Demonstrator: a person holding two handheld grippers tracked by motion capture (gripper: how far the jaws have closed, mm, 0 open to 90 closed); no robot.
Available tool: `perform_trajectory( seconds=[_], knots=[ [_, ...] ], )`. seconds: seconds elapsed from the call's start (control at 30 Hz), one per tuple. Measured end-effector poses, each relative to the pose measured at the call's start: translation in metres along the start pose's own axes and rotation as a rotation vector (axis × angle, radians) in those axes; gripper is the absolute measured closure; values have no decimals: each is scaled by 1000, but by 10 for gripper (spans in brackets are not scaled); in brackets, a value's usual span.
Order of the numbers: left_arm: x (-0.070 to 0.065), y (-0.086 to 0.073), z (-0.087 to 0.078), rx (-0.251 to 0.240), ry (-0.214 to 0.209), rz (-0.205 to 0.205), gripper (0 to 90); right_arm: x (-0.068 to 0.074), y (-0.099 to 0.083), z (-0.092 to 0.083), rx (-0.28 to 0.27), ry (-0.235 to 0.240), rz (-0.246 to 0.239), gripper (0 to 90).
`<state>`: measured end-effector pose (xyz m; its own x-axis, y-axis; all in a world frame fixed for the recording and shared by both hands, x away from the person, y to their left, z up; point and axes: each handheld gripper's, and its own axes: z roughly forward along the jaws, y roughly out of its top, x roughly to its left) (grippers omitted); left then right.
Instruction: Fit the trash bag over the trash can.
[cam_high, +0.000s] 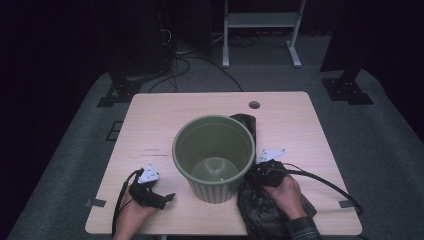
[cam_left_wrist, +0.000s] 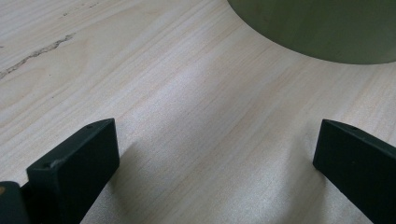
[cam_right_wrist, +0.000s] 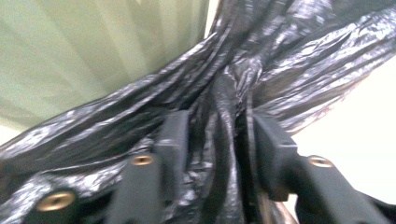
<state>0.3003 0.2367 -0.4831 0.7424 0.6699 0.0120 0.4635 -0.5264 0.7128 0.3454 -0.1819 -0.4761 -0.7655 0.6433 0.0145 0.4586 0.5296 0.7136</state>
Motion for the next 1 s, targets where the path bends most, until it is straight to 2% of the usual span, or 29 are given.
perform_trajectory(
  seconds=[0.17, 0.2, 0.33, 0.53, 0.67, 1.0],
  knots=[
    [0, 0, 0, 0, 0, 0, 0, 1, 0, -1, 4, 41, -6, 870],
    [0, 0, 0, 0, 0, 0, 0, 1, 0, -1, 4, 53, -8, 884],
    [0, 0, 0, 0, 0, 0, 0, -1, -1, -1, 6, 92, 4, 891],
    [0, 0, 0, 0, 0, 0, 0, -1, 1, -7, -4, 140, -3, 891],
    [0, 0, 0, 0, 0, 0, 0, 1, 4, -17, -28, 169, -8, 890],
    [0, 0, 0, 0, 0, 0, 0, 6, 14, -45, -81, 250, -56, 890]
  ],
)
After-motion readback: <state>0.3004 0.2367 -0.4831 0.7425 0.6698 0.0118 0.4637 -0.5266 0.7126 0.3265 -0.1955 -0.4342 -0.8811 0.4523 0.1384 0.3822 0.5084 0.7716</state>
